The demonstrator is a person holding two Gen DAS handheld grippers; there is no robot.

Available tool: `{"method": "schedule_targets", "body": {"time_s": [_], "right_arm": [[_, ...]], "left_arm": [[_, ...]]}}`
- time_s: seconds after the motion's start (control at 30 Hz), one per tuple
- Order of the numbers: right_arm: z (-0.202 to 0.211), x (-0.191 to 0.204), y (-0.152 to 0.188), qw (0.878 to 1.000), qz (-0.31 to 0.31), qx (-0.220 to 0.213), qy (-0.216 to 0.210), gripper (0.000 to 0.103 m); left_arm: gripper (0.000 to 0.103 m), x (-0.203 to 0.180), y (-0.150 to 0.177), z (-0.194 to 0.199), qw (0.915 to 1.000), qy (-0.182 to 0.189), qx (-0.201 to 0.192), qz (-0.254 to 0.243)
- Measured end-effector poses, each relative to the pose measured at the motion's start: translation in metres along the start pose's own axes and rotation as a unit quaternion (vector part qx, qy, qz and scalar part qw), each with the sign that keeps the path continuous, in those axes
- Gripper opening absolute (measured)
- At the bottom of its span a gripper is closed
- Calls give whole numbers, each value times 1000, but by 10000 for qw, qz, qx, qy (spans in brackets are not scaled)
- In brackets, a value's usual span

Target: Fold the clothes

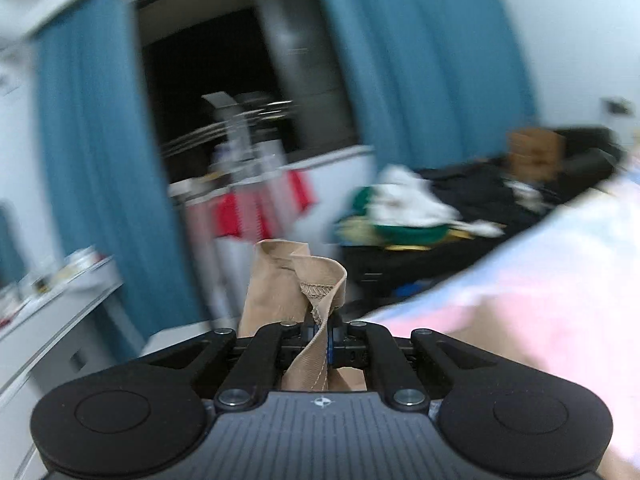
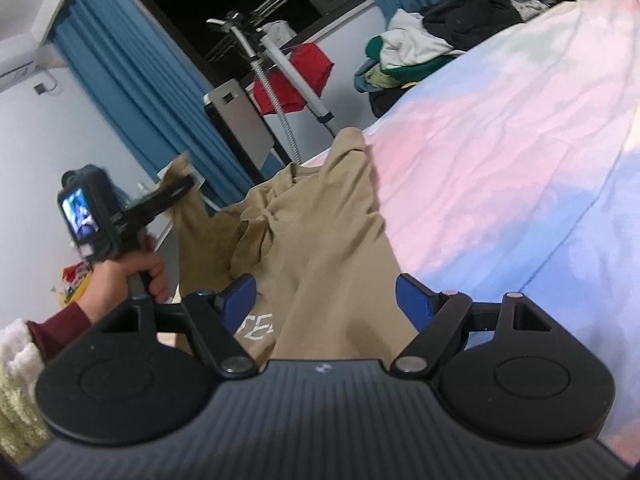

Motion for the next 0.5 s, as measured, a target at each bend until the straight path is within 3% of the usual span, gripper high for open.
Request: {"method": "schedule_targets", "body": {"time_s": [0.17,0.23,0.33,0.4,0.5], "right_arm": [[-1,-10,-1,9999,-132,9,45,80],[-1,-13,-2,9998,-172,-9,28,80],[-4,-19,-2,9998,-215,15,45,80],[-7,-22,-2,9996,-260,62,15,80],[-11,-22,-2,9997,-215,102,-6,80]], "left_arm": [[6,-86,3,-33,9971,372,467,-467],[15,-101,15,-47,9952,373,701,-569],[39,-105,31,-58,9938,515,906,-400],[69,-99,32,-58,9939,531,927,-281],[79,-69,39,-40,9943,604,873,-76]]}}
Point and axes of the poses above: each gripper's, at about its wrist camera, not at the fingertips, and z roughly against the way its jaws point, x to its left, y to its underside, the point moved 5 cm from there along -z, roughly the way its jaws point, and after that the axes turned 15 degrees about x, right-handed, at the moved point
